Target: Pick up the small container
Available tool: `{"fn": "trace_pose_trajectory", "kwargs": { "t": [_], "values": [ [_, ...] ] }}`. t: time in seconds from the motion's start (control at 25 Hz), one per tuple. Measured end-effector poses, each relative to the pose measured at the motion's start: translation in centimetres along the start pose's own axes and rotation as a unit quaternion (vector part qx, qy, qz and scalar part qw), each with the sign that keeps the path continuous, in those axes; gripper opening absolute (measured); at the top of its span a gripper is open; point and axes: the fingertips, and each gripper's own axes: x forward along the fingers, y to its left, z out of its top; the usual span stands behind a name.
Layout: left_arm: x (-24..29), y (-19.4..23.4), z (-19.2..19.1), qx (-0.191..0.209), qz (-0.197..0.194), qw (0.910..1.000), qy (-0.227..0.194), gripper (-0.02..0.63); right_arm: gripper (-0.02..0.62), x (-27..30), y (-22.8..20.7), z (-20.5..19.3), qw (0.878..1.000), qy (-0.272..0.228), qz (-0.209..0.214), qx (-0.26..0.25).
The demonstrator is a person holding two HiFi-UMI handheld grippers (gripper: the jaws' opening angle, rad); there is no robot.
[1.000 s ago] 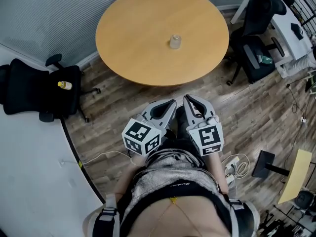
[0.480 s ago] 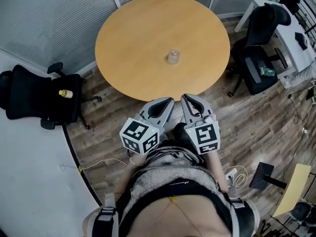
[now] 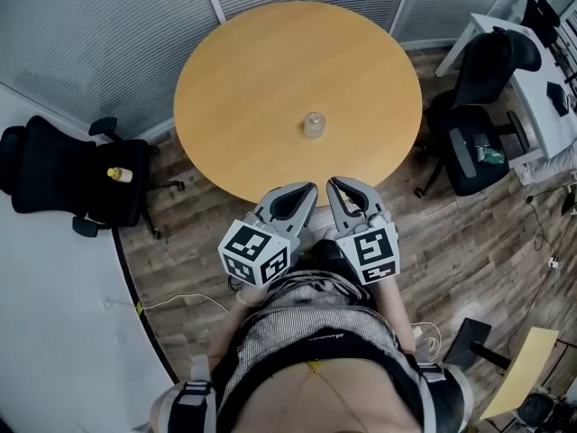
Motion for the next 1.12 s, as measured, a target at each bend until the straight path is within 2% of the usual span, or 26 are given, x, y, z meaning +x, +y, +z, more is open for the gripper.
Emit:
{"fn": "trace_pose_trajectory", "kwargs": {
  "t": [0.68, 0.88, 1.12],
  "values": [
    [4.5, -0.9, -0.3, -0.014, 0.051, 0.9986, 0.002, 0.006, 0.026, -0.1, -4.4, -0.7, 0.999, -0.004, 0.049, -0.006],
    [5.6, -1.5, -0.6, -0.023, 0.075, 0.9969, -0.011, 0.006, 0.025, -0.8, -5.7, -1.1, 0.997, -0.012, 0.071, 0.011],
    [6.2, -1.9, -1.0, -0.039, 0.087, 0.9953, -0.017, 0.006, 0.025, -0.4, -6.3, -1.5, 0.997, -0.007, 0.079, -0.012]
  ]
}}
